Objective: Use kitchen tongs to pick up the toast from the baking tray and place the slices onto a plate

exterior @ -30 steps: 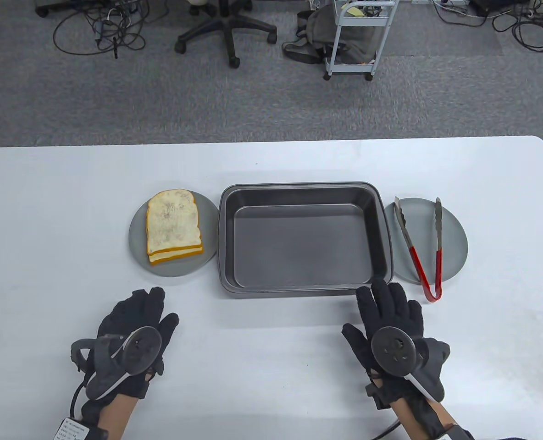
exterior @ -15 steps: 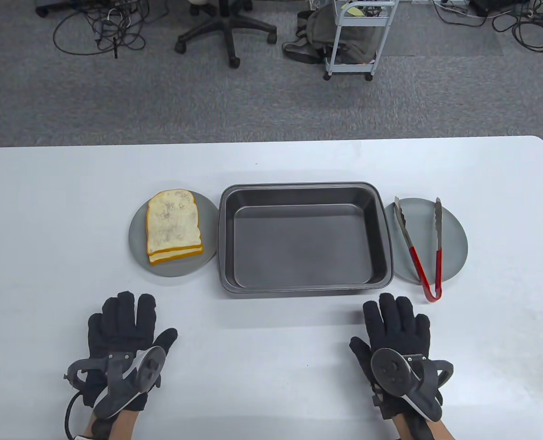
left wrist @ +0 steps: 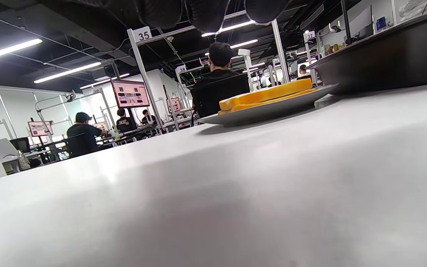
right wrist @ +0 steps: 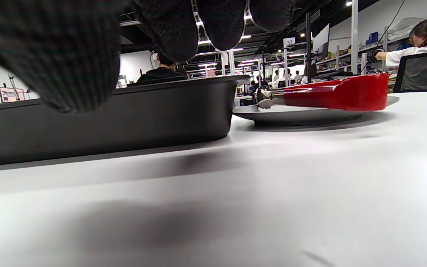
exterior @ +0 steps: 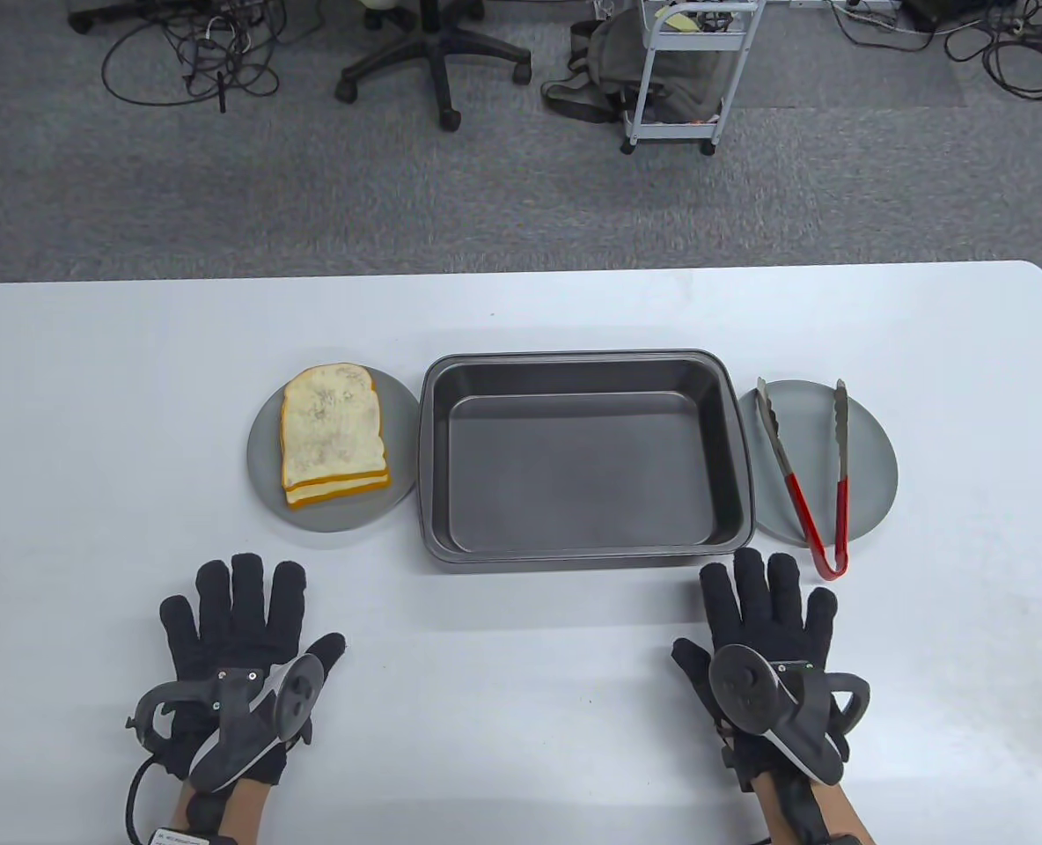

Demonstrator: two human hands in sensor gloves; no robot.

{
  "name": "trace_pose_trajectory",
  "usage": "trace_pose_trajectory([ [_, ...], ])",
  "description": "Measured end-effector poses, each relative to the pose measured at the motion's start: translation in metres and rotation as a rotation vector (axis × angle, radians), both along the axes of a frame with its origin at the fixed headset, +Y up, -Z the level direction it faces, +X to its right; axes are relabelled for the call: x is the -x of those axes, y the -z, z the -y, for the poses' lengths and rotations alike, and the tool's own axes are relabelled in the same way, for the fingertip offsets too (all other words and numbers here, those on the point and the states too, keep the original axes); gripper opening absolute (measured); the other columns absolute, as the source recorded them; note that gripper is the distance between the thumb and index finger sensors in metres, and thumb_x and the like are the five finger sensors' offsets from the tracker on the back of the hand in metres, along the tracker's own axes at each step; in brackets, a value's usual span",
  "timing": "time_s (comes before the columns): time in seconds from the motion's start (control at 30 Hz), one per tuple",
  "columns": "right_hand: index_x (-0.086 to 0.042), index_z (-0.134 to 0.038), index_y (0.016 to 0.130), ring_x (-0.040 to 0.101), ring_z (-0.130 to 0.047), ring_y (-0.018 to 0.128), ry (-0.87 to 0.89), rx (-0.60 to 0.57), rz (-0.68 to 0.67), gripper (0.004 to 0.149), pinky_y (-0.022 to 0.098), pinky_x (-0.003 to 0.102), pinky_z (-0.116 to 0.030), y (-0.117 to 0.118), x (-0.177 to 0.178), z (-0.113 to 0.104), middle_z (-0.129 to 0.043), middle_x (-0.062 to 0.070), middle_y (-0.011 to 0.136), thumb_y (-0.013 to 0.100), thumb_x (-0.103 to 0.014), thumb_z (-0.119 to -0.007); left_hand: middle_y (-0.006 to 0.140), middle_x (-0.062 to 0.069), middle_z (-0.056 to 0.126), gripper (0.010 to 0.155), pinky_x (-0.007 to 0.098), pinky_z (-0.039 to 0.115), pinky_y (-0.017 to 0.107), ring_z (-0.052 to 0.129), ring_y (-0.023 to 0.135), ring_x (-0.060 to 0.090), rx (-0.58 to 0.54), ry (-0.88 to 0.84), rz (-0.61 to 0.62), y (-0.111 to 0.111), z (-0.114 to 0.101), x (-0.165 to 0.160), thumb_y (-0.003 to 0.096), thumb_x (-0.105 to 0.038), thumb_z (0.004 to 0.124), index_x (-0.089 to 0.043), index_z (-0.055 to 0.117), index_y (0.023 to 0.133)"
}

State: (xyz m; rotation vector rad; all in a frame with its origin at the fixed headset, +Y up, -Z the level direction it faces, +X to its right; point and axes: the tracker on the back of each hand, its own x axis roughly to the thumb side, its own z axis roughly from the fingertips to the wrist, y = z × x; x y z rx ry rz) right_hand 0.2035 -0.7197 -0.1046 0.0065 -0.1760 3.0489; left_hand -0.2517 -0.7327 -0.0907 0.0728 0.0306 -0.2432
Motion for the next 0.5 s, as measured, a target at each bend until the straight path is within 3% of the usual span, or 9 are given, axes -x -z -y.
trace_pose_trajectory([
  [0.5,-0.027,-0.062,0.105,0.043,-0.045,0.111,0.009,0.023,0.006,0.084,0.074,0.075,-0.034,-0.0004,-0.0022,0.0002,-0.05,0.01,0.118,0.032,-0.064,-0.084,0.122,0.009,0.04,0.086,0.075,0.04,0.074,0.042,0.112,0.048,-0.007,-0.017,0.005,-0.0009,0.0014,-0.0005,0.0389,-0.079,0.047,-0.035,0.035,0.112],
])
